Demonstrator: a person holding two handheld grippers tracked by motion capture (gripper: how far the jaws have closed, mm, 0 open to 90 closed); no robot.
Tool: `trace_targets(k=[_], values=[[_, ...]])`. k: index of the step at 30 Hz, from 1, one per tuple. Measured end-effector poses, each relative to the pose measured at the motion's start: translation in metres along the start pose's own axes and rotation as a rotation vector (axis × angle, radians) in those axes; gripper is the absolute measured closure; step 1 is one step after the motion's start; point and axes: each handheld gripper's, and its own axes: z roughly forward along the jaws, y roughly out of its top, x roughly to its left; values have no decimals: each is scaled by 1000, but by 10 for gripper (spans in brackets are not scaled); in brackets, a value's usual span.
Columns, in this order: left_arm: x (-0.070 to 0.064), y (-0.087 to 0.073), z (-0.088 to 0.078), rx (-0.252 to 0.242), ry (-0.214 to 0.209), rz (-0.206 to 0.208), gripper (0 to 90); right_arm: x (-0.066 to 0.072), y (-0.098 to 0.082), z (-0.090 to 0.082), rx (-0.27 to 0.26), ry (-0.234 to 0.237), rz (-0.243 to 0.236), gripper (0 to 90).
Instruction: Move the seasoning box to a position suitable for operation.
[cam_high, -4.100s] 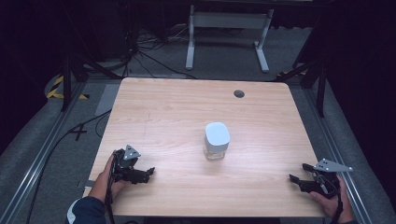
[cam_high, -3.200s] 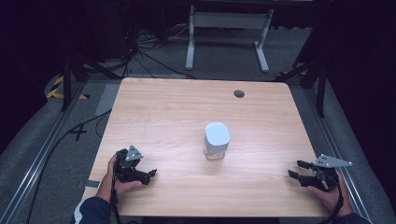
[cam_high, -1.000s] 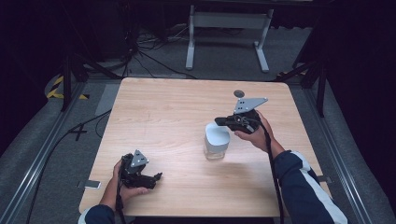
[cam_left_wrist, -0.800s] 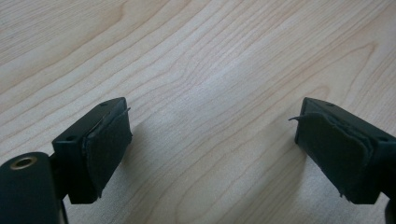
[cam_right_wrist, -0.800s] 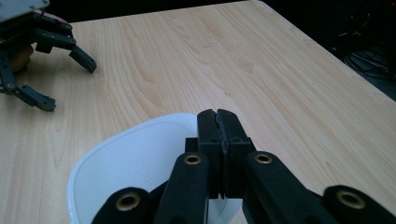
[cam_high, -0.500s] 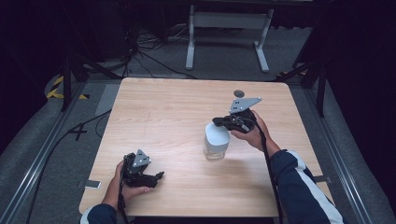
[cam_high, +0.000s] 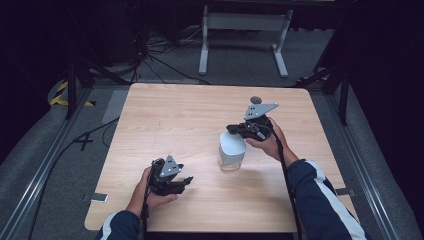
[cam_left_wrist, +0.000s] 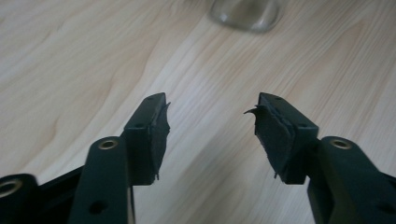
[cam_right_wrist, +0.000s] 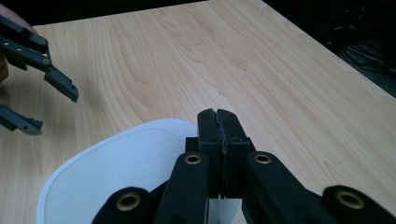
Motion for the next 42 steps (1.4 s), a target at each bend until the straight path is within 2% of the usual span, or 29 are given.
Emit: trace_targets(k=[4,6,7,12,20,25,29,32,34,42], values=[[-7,25,7,-52,-28,31,559,-1,1,1,7,1,3,900],[-10,35,11,-80,-52,27,623,-1,2,1,13,0,2,900],[-11,39,13,-85,-53,43,630,-1,2,2,14,0,1,900],[-16,59,21,-123,-73,49,702,-2,4,2,24,8,0,900],[-18,73,27,-137,-79,63,788,-4,6,3,39,10,-2,900],[-17,76,28,-139,-74,66,841,-4,7,5,51,2,-7,900],[-17,80,28,-157,-67,46,895,-5,7,5,54,4,0,900],[-18,84,28,-165,-59,43,897,-5,8,6,55,3,-2,900],[-17,88,29,-172,-59,54,898,-5,8,6,56,3,-2,900],[-19,94,34,-190,-67,26,897,-5,8,7,60,-2,-4,900]])
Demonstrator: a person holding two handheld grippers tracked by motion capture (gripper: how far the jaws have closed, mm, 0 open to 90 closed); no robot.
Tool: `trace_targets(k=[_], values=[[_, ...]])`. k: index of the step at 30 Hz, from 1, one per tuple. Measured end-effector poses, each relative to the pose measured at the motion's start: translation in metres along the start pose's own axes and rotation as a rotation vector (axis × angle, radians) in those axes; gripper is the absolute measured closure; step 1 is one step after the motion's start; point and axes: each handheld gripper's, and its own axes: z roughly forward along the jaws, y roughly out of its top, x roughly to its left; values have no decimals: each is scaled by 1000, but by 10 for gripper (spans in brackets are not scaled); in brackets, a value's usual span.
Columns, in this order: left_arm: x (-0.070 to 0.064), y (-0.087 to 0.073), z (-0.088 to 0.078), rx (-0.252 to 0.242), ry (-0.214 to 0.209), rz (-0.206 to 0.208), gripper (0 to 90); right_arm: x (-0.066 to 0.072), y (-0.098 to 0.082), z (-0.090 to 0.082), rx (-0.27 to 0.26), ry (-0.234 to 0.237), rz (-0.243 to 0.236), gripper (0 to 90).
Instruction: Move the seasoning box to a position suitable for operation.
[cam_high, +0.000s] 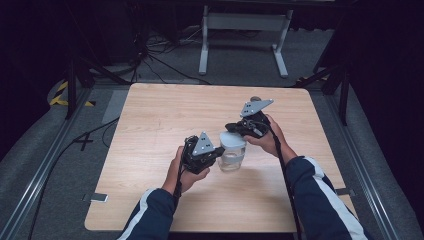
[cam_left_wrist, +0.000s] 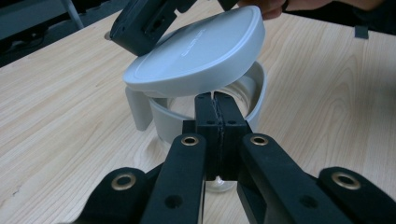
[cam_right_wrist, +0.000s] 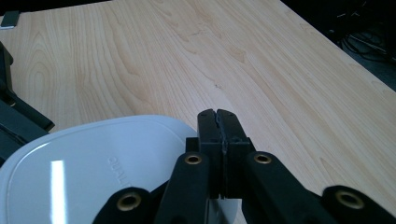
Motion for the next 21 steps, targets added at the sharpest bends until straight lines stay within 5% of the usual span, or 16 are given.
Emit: trace_targets(k=[8,21], values=[[1,6,-2,-18,-1,12,897,-2,0,-3,-11,-26,6,898],[10,20,-5,-37,-5,32,895,-5,-18,-41,-64,-122,24,881]])
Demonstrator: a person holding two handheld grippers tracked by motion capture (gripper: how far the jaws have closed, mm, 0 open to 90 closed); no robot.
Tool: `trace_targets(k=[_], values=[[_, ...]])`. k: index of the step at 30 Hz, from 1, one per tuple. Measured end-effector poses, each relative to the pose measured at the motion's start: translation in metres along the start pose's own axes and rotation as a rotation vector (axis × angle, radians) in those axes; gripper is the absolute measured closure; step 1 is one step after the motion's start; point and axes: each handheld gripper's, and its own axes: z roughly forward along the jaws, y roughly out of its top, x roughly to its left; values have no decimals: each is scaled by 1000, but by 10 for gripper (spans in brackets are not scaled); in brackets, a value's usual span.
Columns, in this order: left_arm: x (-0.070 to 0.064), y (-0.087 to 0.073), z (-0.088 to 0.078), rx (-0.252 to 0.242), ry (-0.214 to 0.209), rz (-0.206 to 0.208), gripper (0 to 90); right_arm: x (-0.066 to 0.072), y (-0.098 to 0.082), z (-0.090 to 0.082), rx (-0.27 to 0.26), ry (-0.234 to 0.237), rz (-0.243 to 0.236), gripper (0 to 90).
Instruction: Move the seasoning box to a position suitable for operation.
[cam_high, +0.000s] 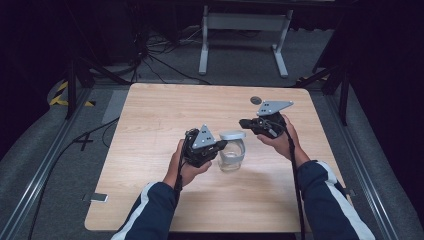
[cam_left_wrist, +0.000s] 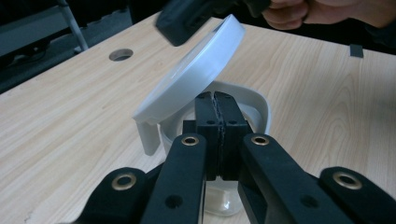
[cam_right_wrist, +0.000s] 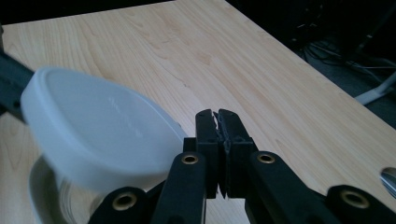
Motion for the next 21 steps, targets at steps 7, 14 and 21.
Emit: trace_targets(k=[7,14,21], values=[[11,7,-4,-2,11,-9,894,4,-17,-21,-4,-13,4,878],[21,8,0,-2,16,-15,891,12,-32,-36,13,-7,-8,874],[25,7,5,4,29,-17,891,21,-46,-43,34,1,-17,874]])
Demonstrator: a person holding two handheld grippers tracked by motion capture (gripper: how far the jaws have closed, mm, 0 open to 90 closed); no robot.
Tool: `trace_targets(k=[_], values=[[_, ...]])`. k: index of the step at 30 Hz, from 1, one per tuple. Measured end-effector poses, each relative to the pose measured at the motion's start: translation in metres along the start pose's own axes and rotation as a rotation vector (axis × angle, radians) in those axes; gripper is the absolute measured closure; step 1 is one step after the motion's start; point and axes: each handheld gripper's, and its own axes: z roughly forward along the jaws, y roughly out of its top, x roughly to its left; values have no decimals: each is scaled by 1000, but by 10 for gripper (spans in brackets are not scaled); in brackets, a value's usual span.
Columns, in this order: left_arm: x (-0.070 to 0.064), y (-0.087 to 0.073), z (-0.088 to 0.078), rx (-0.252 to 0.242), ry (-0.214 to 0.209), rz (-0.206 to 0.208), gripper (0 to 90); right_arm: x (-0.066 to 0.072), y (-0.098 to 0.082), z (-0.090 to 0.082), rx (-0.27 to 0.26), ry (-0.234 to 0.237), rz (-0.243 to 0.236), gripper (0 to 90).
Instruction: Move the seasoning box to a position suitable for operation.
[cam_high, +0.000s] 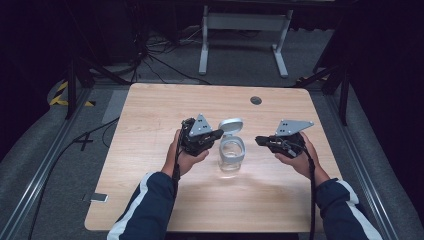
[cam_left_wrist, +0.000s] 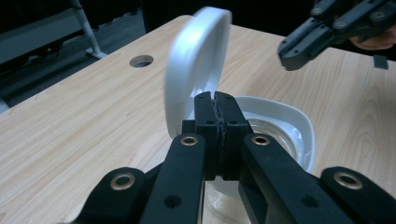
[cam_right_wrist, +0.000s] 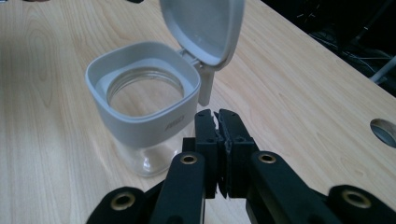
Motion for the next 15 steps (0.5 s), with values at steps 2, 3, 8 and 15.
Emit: trace_targets(k=[2,3,8,15], values=[[1,0,0,4,4,-8,891,2,-4,-3,2,5,5,873],[1,0,0,4,4,-8,891,2,-4,-3,2,5,5,873],[3,-1,0,9,7,-8,890,5,-14,-11,7,-1,4,867],[3,-2,-5,10,12,7,879,8,-22,-18,11,0,9,855]])
